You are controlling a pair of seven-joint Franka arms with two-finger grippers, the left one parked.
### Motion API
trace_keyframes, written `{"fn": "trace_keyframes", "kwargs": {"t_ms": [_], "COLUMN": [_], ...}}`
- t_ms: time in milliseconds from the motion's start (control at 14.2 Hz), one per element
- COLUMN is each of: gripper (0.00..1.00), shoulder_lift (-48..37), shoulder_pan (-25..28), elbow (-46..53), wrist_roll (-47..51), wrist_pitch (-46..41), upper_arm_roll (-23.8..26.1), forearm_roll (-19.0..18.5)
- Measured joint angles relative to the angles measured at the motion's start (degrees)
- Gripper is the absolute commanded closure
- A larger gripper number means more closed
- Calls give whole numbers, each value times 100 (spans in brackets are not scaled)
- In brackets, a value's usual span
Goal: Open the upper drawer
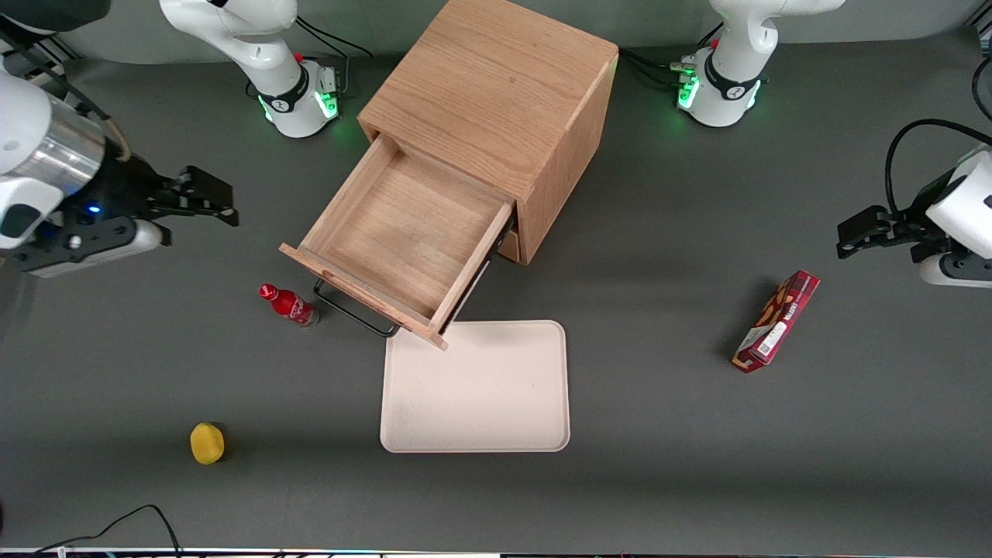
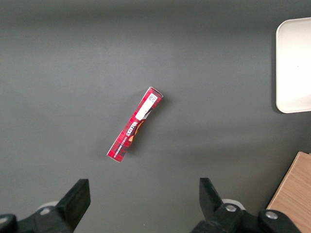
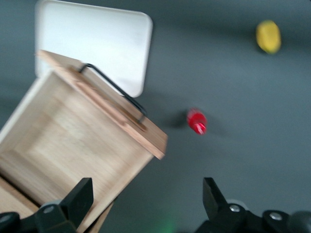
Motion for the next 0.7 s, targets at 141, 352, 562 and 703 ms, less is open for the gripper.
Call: {"fn": "trace_keyframes", "kwargs": {"t_ms": [141, 352, 562, 703], "gripper": [0, 0, 0, 0], "shoulder_lift": [-358, -894, -1530, -1812], "shoulder_pan": [-34, -88, -83, -81], "elbow": [-652, -1807, -2922, -3198], "wrist_roll": [33, 37, 92, 92], "wrist_pitch": [27, 500, 1111, 1236], "upper_arm_roll": [-441, -800, -820, -818], "forearm_roll": [-8, -143, -326, -336]}}
